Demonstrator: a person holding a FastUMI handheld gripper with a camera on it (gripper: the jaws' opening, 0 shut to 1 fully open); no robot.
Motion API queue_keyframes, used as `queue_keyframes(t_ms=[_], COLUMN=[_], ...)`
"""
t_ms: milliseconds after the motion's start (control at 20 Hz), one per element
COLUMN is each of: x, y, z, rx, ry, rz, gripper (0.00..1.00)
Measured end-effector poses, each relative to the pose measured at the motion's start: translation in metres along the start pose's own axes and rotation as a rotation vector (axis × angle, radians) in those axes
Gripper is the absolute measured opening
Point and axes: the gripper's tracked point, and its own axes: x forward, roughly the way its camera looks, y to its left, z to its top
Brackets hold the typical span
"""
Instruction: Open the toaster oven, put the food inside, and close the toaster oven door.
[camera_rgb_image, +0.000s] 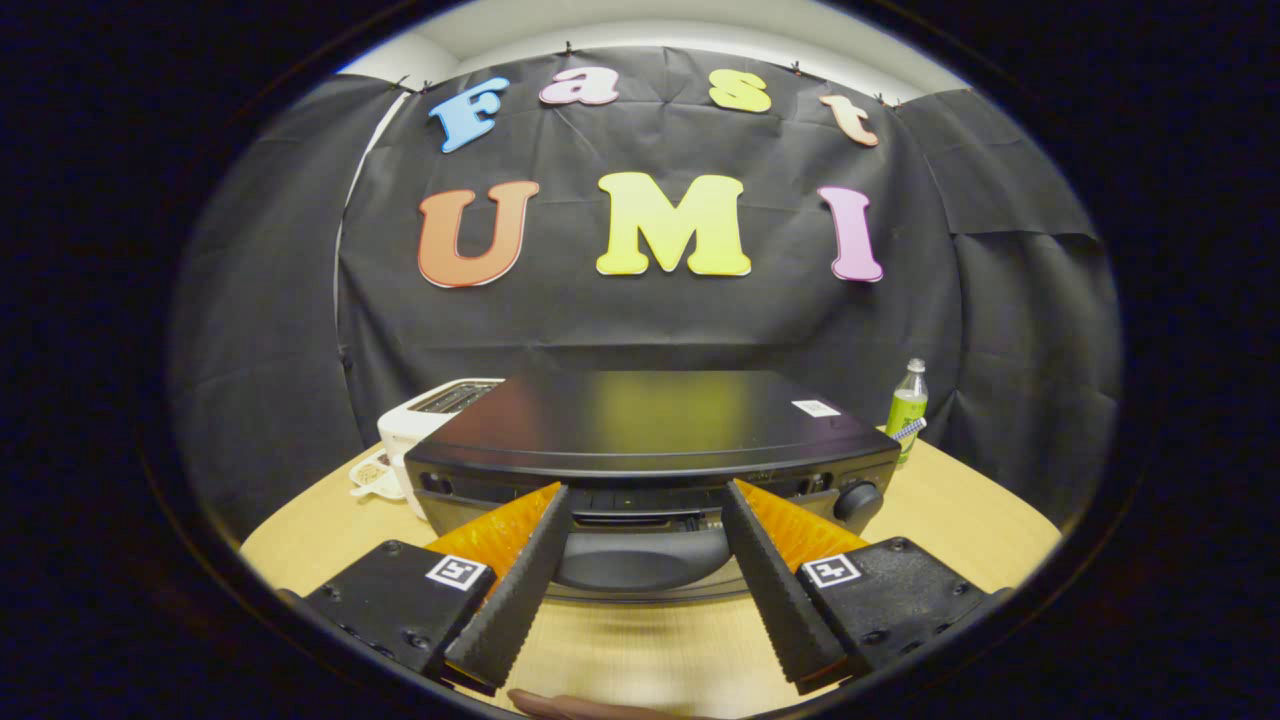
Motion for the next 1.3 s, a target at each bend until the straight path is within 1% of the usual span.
queue_keyframes(t_ms=[400,650,1000,1300], x=[-0.036,-0.056,-0.07,-0.079], y=[-0.001,-0.003,-0.01,-0.011], z=[-0.031,-0.055,-0.081,-0.101], rx=[0.019,0.001,0.028,0.017], ry=[0.127,0.214,0.323,0.411], rz=[0.016,0.014,0.013,0.004], gripper=[1.0,1.0,1.0,1.0])
